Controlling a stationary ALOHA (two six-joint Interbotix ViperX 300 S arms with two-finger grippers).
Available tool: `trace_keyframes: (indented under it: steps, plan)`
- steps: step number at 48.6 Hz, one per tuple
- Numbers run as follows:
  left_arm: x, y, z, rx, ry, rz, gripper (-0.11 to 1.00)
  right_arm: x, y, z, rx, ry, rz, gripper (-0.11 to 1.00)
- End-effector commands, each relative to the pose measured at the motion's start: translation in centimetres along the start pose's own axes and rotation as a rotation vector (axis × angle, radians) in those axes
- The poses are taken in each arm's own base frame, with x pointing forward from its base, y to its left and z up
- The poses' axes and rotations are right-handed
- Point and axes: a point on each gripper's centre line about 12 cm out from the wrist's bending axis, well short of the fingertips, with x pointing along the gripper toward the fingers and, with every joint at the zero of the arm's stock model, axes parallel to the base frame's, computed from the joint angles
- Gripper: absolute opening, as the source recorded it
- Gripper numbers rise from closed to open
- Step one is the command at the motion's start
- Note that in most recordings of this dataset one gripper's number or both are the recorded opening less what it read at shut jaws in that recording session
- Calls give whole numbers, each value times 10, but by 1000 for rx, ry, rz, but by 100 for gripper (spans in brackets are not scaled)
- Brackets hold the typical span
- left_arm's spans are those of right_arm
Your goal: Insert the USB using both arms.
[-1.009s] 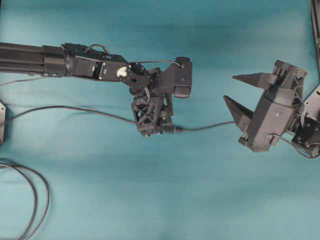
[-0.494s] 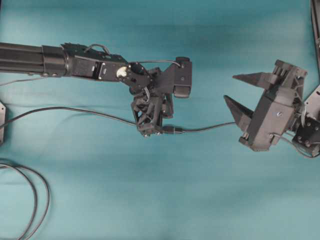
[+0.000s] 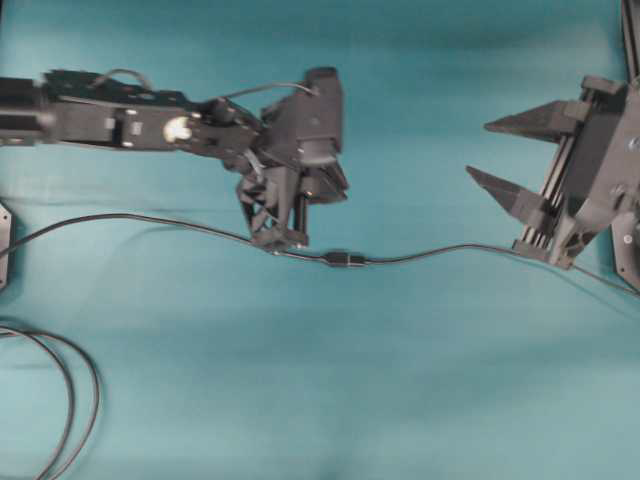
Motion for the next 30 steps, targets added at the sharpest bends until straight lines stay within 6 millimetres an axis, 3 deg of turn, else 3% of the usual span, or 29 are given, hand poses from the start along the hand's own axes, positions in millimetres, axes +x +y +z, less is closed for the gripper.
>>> trace_keyframes:
  steps: [1,16,22,30]
  plan:
    - [-31,-7,18,21,-109,32,68,1,-4,6,36,-54,60,63]
    - [-87,-16,-3,38,-281,146,68,6,-33,-6,120,-126,106,65]
    - [-118,-19,-8,42,-407,210,68,-5,-47,-12,159,-162,85,67]
    - [-156,-26,-21,57,-553,268,68,-31,-64,-16,244,-239,85,79]
